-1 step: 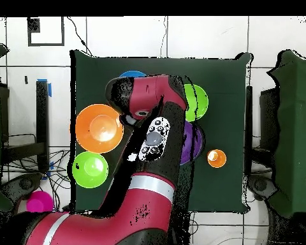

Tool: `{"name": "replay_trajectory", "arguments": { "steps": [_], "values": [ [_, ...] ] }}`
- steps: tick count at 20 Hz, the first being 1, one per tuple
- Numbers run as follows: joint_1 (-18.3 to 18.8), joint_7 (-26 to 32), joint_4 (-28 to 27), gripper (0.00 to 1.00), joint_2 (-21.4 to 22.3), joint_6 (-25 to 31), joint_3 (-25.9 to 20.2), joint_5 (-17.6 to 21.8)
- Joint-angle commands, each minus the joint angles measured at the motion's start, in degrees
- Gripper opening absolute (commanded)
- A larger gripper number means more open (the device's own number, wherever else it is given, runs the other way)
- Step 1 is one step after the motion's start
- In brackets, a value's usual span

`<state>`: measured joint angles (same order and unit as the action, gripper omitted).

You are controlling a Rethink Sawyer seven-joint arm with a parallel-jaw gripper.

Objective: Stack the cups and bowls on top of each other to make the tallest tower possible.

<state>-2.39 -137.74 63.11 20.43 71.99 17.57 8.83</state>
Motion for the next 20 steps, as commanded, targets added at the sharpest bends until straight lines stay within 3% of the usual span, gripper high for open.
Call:
{"name": "replay_trajectory", "arguments": {
  "steps": [1, 20],
  "values": [
    [0.04, -0.52, 4.41, 0.00, 0.10, 2.19, -5.96, -1.89],
    [-1.13, -2.34, 6.37, 0.00, 0.41, 4.90, -5.03, -4.31]
  ]
}}
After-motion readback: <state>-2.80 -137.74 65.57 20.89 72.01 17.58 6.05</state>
